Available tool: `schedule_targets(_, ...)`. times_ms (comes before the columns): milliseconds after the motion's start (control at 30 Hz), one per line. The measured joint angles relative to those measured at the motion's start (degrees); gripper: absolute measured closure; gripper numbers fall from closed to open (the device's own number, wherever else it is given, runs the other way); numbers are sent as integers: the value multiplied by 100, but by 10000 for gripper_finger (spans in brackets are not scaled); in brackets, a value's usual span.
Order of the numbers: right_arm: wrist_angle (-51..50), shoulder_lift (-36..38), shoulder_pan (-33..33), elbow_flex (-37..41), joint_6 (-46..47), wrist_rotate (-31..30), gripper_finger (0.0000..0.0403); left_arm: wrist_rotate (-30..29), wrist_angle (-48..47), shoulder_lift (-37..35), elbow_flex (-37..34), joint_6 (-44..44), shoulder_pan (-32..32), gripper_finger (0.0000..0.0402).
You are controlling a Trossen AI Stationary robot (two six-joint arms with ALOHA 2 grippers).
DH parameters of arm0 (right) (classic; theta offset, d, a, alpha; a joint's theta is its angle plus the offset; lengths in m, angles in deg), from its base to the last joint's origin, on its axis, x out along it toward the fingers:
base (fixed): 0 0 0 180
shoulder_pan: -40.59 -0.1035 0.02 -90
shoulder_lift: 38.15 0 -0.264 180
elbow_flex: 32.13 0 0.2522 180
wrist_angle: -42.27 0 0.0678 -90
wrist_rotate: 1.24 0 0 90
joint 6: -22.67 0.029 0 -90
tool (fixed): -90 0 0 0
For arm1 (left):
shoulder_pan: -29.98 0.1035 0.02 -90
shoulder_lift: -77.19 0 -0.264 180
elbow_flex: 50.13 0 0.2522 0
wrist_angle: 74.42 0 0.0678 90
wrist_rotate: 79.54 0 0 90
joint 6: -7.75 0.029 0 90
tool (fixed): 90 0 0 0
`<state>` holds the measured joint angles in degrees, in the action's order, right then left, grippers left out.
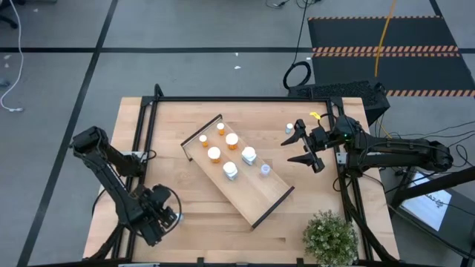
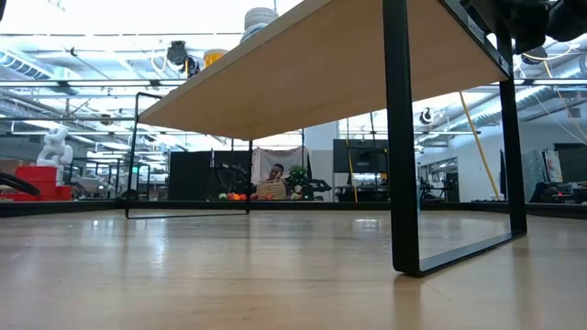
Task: Pick and place medicine bottles onto shelf by color
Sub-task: Put the transparent pill bottle on the shelf aligned with the transparent pill bottle
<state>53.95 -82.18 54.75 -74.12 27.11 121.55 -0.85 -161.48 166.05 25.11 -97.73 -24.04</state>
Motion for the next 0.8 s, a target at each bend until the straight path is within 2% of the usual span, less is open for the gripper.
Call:
schedule_targets(167,-3,-2,0,0,27,-1,140,87,11,0,-61,-1088,-2,101)
schedule_targets(300,-3,-2,0,0,83,-1,140,90,28,1,-61,-1632,-2,108)
schedule_targets(567,-8,-2,0,0,190,1,140,87,120,0,-102,-1919,-2,150)
schedule_targets(800,-55,-4,-1,0,194,1,140,286,799,8,-729,-2104,54,180)
